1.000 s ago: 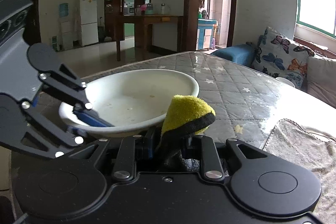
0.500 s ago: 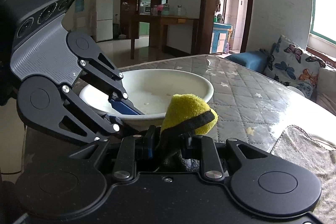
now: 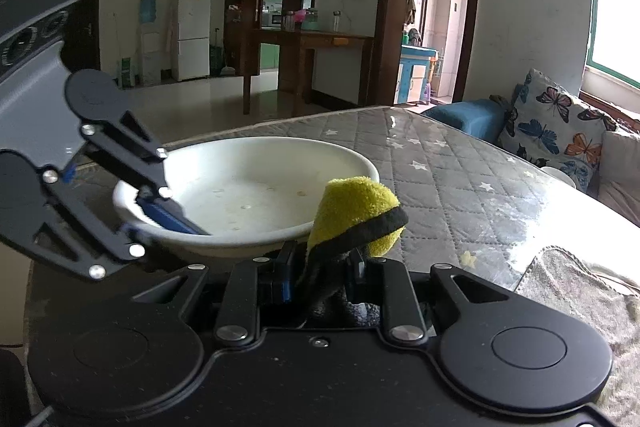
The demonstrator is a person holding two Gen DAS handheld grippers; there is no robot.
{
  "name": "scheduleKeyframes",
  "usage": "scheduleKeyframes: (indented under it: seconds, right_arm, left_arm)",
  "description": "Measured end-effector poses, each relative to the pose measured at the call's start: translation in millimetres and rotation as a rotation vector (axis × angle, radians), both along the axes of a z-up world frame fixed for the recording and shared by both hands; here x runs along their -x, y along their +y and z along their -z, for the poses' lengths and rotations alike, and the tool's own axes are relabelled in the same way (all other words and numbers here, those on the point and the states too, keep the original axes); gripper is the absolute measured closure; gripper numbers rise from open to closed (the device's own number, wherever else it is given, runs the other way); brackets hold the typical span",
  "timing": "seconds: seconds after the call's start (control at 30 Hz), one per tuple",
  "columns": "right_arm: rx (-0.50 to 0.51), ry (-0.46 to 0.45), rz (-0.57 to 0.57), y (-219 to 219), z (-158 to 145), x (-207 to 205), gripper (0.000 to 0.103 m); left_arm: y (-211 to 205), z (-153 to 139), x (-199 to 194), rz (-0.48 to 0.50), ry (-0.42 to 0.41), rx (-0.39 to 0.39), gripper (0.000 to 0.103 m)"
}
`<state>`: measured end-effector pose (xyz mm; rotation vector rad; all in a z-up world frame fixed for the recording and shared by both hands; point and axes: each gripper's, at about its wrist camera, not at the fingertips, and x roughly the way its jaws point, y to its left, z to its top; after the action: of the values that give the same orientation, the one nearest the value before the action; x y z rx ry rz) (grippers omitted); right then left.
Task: Clean bowl
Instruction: 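Rub the sponge along the bowl's inner wall with the right tool while the left tool holds the rim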
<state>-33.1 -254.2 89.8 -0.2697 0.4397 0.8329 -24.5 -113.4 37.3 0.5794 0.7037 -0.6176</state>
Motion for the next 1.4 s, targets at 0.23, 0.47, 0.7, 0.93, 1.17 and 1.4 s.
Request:
scheduleKeyframes:
  seconds: [0.23, 0.47, 0.7, 0.93, 1.17, 1.4]
  right_arm:
    - [0.02, -0.006, 0.012, 2.3, 2.6, -9.6, 0.078]
    - [0.025, -0.009, 0.007, 3.0, 3.4, -6.4, 0.078]
    - [0.023, -0.021, -0.009, 4.5, 2.2, 4.1, 0.078]
    - [0.016, -0.029, -0.023, 4.7, 0.9, 10.7, 0.078]
    - [0.018, -0.035, -0.048, 5.5, -1.4, 20.3, 0.078]
    - [0.033, -0.041, -0.078, 5.4, -4.3, 29.3, 0.078]
  left_arm:
    - [1.5, 4.3, 2.0, 0.012, 0.003, -0.014, 0.085]
    - [-3.2, 3.5, 0.3, -0.01, 0.006, -0.008, 0.083]
    - [-11.4, 2.6, -4.7, -0.018, -0.008, -0.017, 0.083]
    - [-18.5, -3.1, -8.9, -0.002, -0.028, -0.016, 0.083]
    - [-21.6, -5.3, -15.9, -0.005, -0.029, -0.018, 0.082]
    - [-17.7, -5.6, -10.9, -0.001, -0.029, -0.013, 0.084]
